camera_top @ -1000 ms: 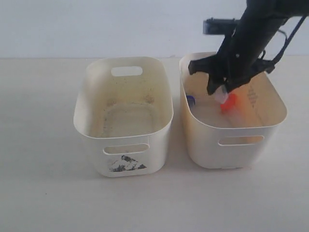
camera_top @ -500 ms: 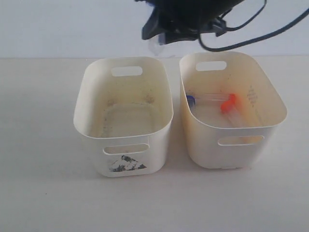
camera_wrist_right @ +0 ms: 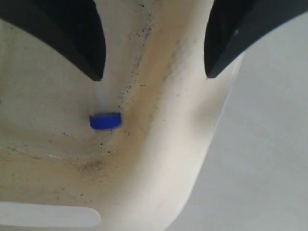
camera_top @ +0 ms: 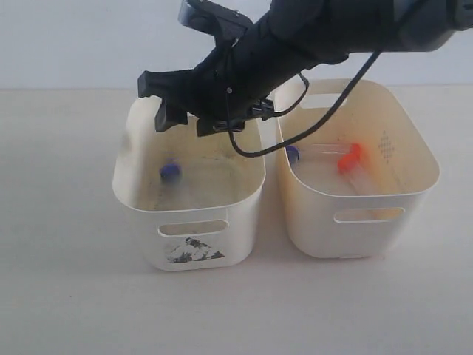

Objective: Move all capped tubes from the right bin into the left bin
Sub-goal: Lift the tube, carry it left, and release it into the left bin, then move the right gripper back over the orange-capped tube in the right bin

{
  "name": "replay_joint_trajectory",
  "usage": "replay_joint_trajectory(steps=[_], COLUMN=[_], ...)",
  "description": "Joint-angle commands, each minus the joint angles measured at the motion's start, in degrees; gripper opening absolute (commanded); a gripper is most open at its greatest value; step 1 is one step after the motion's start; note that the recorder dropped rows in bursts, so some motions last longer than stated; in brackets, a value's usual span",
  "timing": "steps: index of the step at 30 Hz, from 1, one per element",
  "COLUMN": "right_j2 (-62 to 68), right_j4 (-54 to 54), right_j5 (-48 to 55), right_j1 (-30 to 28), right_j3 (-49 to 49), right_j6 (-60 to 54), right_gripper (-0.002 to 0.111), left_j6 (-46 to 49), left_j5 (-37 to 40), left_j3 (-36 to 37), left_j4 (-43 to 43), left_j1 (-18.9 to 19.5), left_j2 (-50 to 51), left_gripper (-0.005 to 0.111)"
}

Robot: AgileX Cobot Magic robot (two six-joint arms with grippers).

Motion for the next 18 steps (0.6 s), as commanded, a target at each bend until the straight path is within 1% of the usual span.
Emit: replay_joint_trajectory(steps=[1, 4, 6, 9, 11, 14, 17, 18], right_j2=[-1.50, -3.28, -4.15, -4.28, -4.28, -3.13, -1.30, 0.06], right_j4=[-2.00, -8.13, -13.90, -24.41, -30.98, -41.12, -44.30, -47.45], right_j5=[3.20, 8.46, 13.03, 22.30, 26.92, 31.90, 33.81, 35.34], right_j1=[-1.84, -4.86, -7.48, -11.73, -13.06, -12.90, -12.90, -12.90], right_j3=[-2.10, -5.28, -7.43, -9.80, -9.80, -9.80, -9.80, -9.80], right_j6=[-1.40, -0.50, 3.00, 9.71, 12.54, 13.14, 14.05, 15.72], right_gripper=[0.049, 0.037, 0.033, 0.032, 0.032, 0.032, 0.032, 0.032], left_j6=[-0.66, -0.66, -0.66, -0.66, -0.66, -0.66, -0.66, -0.66], left_j5=[-0.86, -0.86, -0.86, -0.86, -0.86, -0.86, -0.86, -0.86], left_j3=[-0.22, -0.22, -0.22, -0.22, -0.22, -0.22, -0.22, -0.22], left_j4=[-0.38, -0.38, -0.38, -0.38, -0.38, -0.38, -0.38, -0.38], left_j1=[0.06, 0.06, 0.06, 0.06, 0.06, 0.06, 0.06, 0.06], left_j2=[-0.11, -0.11, -0.11, -0.11, -0.11, -0.11, -0.11, -0.11], left_gripper=[0.004, 0.004, 0.004, 0.004, 0.004, 0.004, 0.004, 0.004])
